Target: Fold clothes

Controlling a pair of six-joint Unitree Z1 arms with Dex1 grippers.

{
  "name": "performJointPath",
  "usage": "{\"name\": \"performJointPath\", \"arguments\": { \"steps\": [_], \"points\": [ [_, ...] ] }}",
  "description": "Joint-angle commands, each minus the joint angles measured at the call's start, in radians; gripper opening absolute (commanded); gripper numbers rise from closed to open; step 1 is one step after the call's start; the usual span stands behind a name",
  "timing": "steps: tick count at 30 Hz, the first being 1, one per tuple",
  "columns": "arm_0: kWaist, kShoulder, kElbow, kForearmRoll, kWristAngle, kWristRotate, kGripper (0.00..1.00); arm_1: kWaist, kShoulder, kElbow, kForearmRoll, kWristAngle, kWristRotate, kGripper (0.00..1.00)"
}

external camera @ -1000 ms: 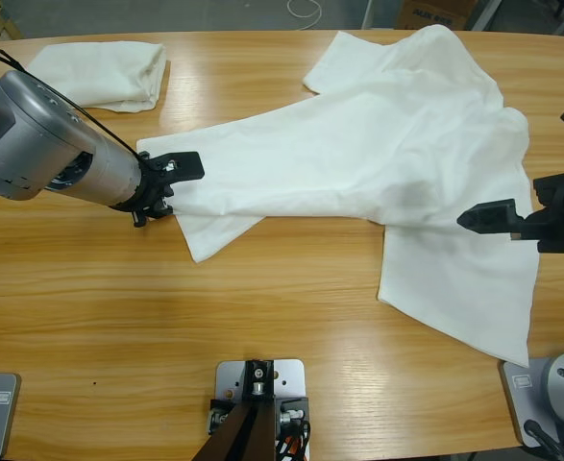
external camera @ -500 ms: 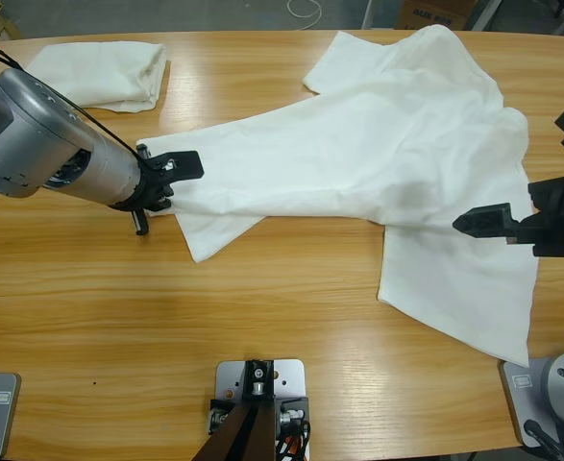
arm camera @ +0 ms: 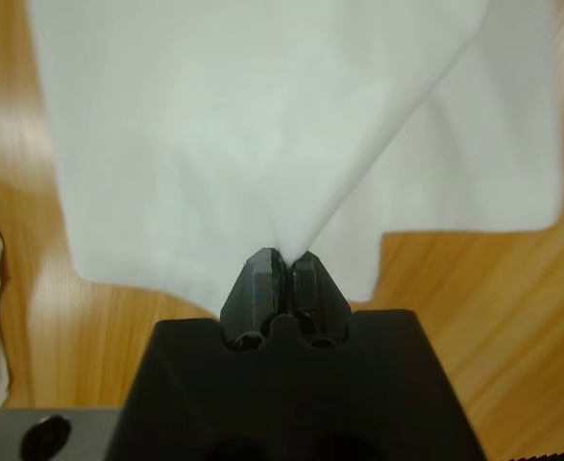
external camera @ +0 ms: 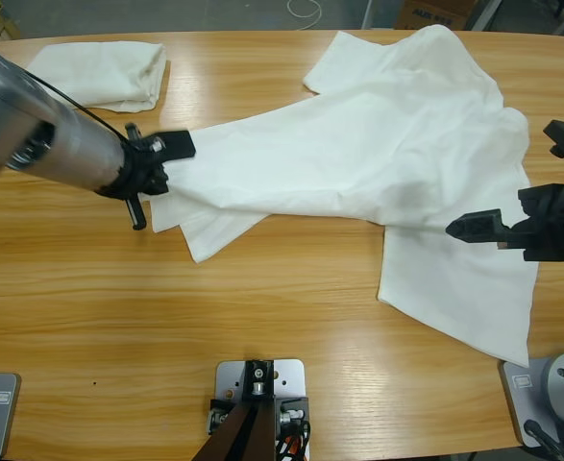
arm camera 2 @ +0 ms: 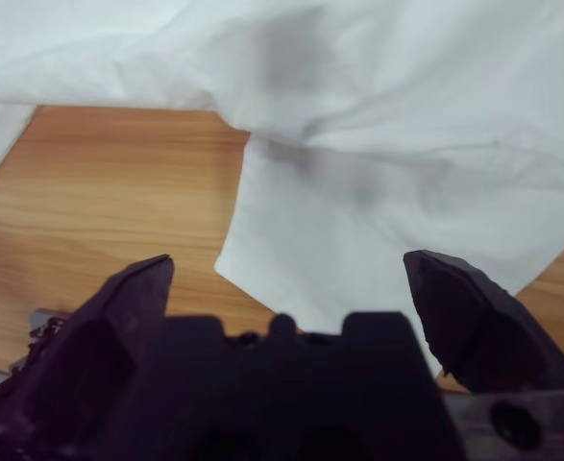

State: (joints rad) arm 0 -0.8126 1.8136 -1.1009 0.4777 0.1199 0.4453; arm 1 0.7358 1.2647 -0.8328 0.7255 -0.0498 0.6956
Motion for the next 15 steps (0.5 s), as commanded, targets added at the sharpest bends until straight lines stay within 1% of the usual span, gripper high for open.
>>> {"name": "performJointPath", "arguments": {
  "steps": [1, 6, 10, 12, 15],
  "points": [
    [0.004, -0.130, -0.039, 0.093, -0.170, -0.140, 0.000, 0.012, 0.038, 0.051, -0.035, 0.016, 0.026, 0.973],
    [-0.099, -0.261, -0.026, 0.214, -0.180, -0.256, 0.000, 0.012, 0.037, 0.071, -0.059, 0.016, 0.033, 0.973],
    [-0.165, -0.320, -0.019, 0.292, -0.262, -0.335, 0.000, 0.012, 0.046, 0.085, -0.083, 0.018, 0.038, 0.973],
    [-0.172, -0.323, -0.004, 0.292, -0.333, -0.365, 0.000, 0.013, 0.048, 0.086, -0.089, 0.021, 0.038, 0.973],
    [-0.174, -0.268, 0.011, 0.285, -0.480, -0.364, 0.000, 0.012, 0.052, 0.087, -0.094, 0.022, 0.039, 0.973]
  ]
}}
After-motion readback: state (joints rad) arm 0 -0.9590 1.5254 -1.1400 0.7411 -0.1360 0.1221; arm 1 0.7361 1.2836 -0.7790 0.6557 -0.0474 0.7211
